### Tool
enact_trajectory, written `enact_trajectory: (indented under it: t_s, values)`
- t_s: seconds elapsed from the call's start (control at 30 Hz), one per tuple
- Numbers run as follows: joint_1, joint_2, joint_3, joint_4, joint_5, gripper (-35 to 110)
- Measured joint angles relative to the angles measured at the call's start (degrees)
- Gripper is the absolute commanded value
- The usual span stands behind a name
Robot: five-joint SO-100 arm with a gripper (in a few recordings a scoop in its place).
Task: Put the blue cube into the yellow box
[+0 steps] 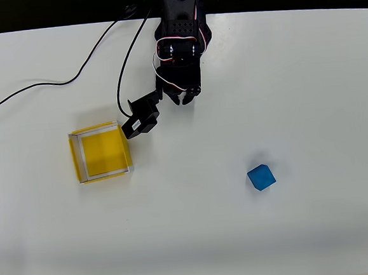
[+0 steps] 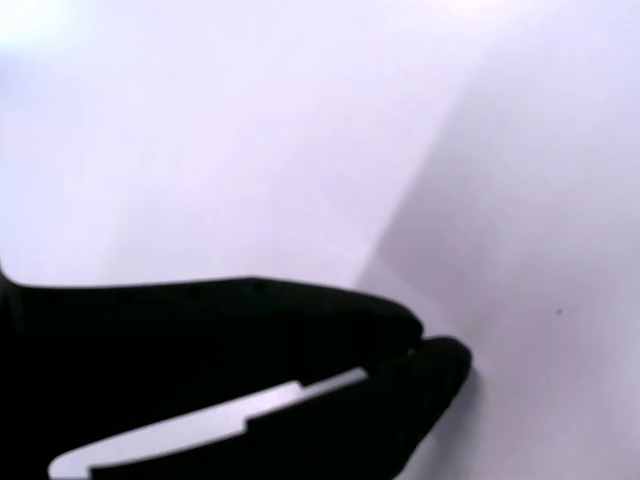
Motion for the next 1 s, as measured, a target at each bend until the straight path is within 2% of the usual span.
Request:
enact_trajectory:
  t_s: [0.2,0.43,0.57,0.67,1.0]
  values:
    - [0.0,0.0,0.0,0.0,1.05,5]
    - [0.0,0.0,0.0,0.0,1.05,0]
    - [-0.09,-0.35,0.0,-0.35,-2.37,0]
    - [0.35,-4.83,-0.09,-5.62,-3.96,1]
    - [0.88,-29.36,-7.91,-35.6,-4.92,17]
